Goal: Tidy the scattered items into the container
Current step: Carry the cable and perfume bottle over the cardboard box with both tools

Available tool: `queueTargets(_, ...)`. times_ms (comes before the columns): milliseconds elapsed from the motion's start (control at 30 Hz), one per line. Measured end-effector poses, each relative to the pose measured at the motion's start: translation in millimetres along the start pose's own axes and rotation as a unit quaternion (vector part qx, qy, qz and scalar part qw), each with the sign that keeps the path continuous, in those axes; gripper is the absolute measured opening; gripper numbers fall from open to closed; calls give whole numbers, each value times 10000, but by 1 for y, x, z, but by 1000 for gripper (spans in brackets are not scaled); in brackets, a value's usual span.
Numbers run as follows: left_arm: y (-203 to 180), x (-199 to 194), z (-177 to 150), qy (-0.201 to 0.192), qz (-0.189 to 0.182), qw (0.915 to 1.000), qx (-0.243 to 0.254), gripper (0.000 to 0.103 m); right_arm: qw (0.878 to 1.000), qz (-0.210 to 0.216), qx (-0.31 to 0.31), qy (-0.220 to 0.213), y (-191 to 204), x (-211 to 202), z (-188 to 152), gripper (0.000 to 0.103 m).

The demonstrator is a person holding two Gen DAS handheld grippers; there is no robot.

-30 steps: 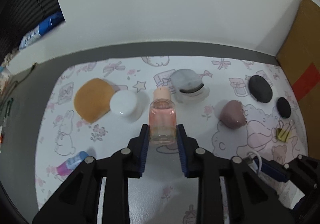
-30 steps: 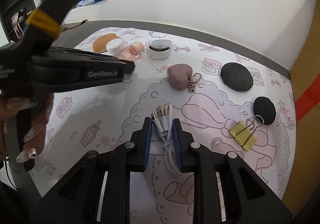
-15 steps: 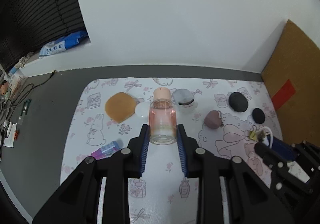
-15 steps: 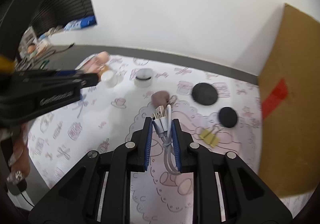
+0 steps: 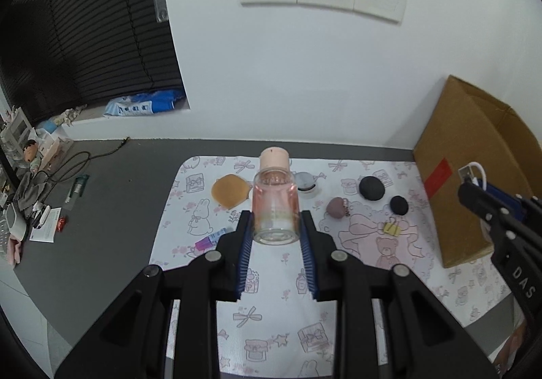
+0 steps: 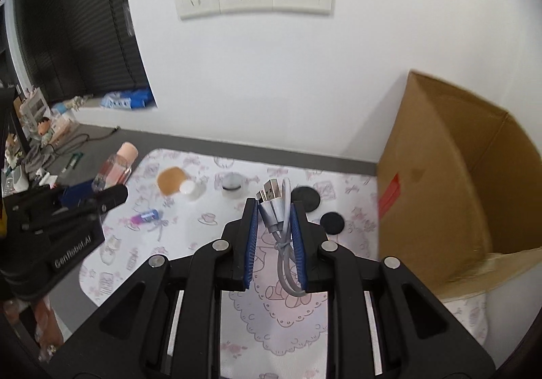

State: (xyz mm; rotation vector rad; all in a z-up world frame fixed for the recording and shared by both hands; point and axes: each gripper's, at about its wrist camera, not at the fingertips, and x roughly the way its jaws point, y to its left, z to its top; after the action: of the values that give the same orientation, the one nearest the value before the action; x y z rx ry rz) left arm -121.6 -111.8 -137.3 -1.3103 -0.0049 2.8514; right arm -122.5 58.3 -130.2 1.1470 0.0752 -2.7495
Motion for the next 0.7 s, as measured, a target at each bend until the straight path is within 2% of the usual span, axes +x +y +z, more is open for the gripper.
queueTargets(333, 11, -64, 6, -318, -64, 9994, -114, 27, 9994, -154, -14, -317, 8, -65, 18, 20)
queueTargets(700, 11, -80, 16, -395, -171, 9989, -209, 27, 9980, -298, -101, -556, 12, -88, 20, 20)
